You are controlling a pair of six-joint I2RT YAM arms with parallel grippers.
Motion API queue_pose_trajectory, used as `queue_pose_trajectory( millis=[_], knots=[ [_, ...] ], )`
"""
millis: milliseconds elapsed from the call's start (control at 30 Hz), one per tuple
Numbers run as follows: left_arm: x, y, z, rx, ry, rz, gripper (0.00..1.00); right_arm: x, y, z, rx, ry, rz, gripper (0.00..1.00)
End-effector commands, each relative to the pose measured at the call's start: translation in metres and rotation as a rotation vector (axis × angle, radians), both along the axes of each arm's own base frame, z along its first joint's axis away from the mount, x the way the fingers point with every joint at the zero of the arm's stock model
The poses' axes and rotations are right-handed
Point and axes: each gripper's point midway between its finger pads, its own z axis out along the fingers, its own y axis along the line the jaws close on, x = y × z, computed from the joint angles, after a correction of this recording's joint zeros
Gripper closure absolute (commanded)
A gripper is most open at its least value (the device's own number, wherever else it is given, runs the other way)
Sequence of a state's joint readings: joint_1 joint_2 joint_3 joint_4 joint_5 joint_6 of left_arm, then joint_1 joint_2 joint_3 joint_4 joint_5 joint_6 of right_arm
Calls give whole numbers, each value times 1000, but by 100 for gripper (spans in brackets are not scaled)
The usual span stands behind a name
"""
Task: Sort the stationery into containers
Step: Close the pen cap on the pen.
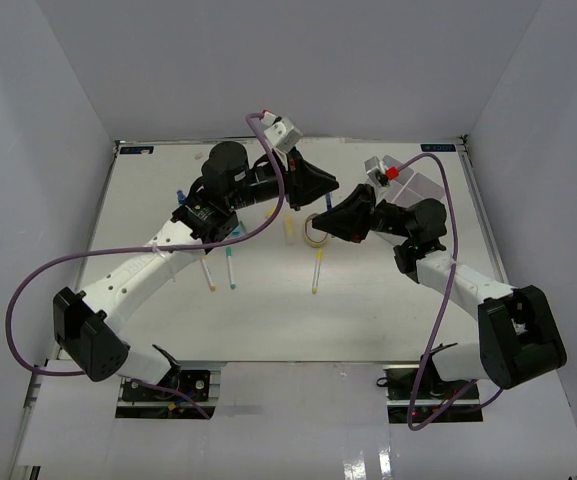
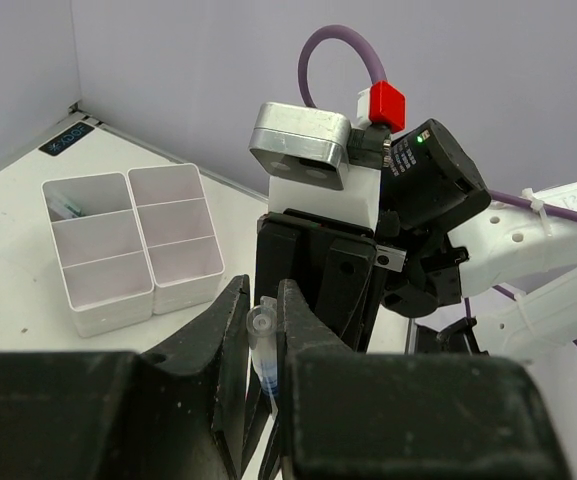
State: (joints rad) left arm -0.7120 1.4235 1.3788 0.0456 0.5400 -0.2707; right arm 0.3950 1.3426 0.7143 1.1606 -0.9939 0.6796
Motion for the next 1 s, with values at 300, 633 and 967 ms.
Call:
queue_pose_trajectory(
  millis=[300, 633, 967],
  knots=[
    [-21, -1, -59, 150, 140, -59, 100, 2, -13, 60, 156, -165, -114, 71],
    [-14, 1, -50, 123, 98, -18, 100, 2, -11, 50, 120, -140, -102, 59],
    [4, 6, -39, 75, -19, 76, 100, 6, -17, 10, 9, -75, -177, 27]
  ],
)
